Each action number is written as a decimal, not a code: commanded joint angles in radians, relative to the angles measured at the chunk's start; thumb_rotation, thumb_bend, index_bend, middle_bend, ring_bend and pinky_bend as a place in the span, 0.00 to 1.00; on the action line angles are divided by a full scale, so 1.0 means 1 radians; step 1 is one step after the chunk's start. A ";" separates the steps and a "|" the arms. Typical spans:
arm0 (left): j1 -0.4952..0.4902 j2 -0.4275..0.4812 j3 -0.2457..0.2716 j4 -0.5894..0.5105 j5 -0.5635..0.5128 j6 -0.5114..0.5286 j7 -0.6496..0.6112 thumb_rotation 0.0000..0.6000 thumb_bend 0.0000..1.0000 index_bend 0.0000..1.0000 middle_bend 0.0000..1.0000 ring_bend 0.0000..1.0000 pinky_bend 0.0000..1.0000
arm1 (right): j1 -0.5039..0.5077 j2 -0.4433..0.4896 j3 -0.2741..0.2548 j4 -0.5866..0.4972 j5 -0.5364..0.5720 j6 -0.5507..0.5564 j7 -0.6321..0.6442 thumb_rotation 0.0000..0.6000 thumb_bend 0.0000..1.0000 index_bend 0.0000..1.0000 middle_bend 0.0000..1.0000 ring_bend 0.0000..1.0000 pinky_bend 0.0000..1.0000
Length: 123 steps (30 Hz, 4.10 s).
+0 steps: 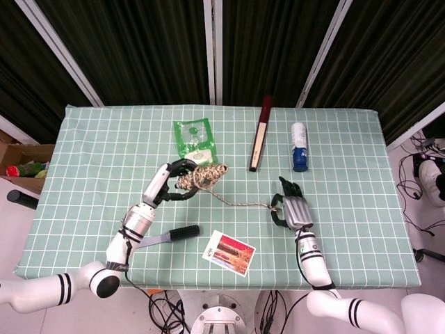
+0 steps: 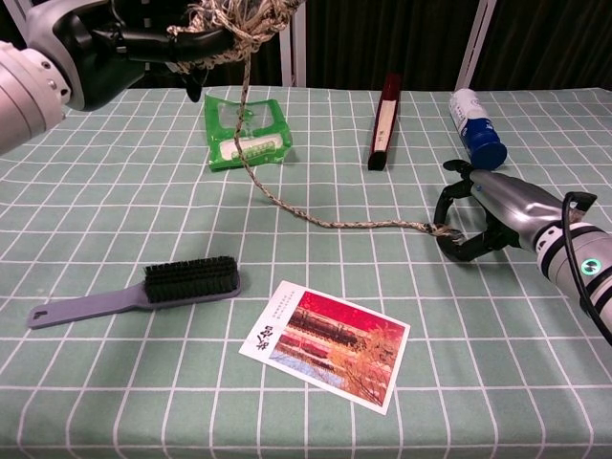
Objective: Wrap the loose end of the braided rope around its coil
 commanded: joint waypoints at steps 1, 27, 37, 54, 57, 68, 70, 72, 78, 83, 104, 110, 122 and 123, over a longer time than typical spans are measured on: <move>0.001 0.000 0.000 0.001 -0.001 0.000 0.000 1.00 0.45 0.80 0.79 0.65 0.64 | 0.002 -0.008 0.002 0.014 -0.003 0.000 0.010 1.00 0.42 0.55 0.00 0.00 0.00; 0.014 0.001 -0.063 -0.006 -0.088 0.003 -0.077 1.00 0.46 0.79 0.79 0.65 0.64 | -0.017 0.075 0.009 -0.043 -0.223 0.147 0.245 1.00 0.51 0.89 0.13 0.00 0.00; -0.012 -0.054 -0.141 0.068 -0.239 0.040 0.074 1.00 0.46 0.79 0.79 0.65 0.64 | -0.039 0.154 -0.040 -0.185 -0.501 0.355 0.385 1.00 0.54 1.00 0.19 0.00 0.00; -0.066 -0.066 -0.031 0.086 -0.193 0.041 0.479 1.00 0.45 0.80 0.80 0.69 0.67 | 0.208 0.295 0.276 -0.516 -0.368 0.136 0.095 1.00 0.58 1.00 0.19 0.00 0.00; -0.071 -0.067 -0.010 0.076 -0.167 0.039 0.514 1.00 0.45 0.80 0.80 0.69 0.67 | 0.293 0.295 0.358 -0.534 -0.238 0.051 0.032 1.00 0.58 1.00 0.19 0.00 0.00; -0.069 -0.032 0.067 0.027 -0.047 -0.036 0.424 1.00 0.45 0.79 0.80 0.69 0.67 | 0.517 0.230 0.449 -0.429 0.046 -0.029 -0.115 1.00 0.58 1.00 0.20 0.00 0.00; -0.067 -0.029 0.076 0.019 -0.024 -0.039 0.406 1.00 0.45 0.80 0.80 0.69 0.67 | 0.544 0.220 0.448 -0.417 0.075 -0.029 -0.128 1.00 0.58 1.00 0.20 0.00 0.00; -0.066 -0.031 0.084 0.013 -0.002 -0.036 0.396 1.00 0.45 0.80 0.80 0.69 0.67 | 0.570 0.210 0.448 -0.405 0.099 -0.025 -0.140 1.00 0.58 1.00 0.20 0.00 0.00; -0.064 -0.035 0.104 -0.015 0.054 -0.027 0.360 1.00 0.45 0.80 0.80 0.69 0.67 | 0.633 0.189 0.458 -0.358 0.176 0.000 -0.179 1.00 0.58 1.00 0.21 0.00 0.00; -0.066 -0.007 0.132 -0.049 0.124 -0.045 0.247 1.00 0.45 0.79 0.80 0.69 0.67 | 0.652 0.193 0.459 -0.316 0.229 0.019 -0.188 1.00 0.58 1.00 0.21 0.00 0.00; -0.162 0.090 0.278 0.200 0.498 0.200 -1.085 1.00 0.46 0.80 0.79 0.69 0.68 | 0.511 0.277 0.344 -0.255 0.217 0.017 0.060 1.00 0.58 1.00 0.21 0.00 0.00; -0.151 0.061 0.270 0.263 0.463 0.307 -1.301 1.00 0.45 0.80 0.79 0.69 0.68 | 0.428 0.306 0.256 -0.279 0.129 0.059 0.111 1.00 0.58 1.00 0.21 0.00 0.00; -0.096 0.060 0.207 0.215 0.320 0.346 -1.300 1.00 0.46 0.80 0.80 0.69 0.68 | 0.244 0.380 0.059 -0.315 -0.116 0.157 0.235 1.00 0.58 1.00 0.21 0.00 0.00; -0.092 0.059 0.202 0.208 0.310 0.346 -1.296 1.00 0.45 0.80 0.80 0.69 0.68 | 0.230 0.383 0.045 -0.322 -0.138 0.169 0.239 1.00 0.58 1.00 0.21 0.00 0.00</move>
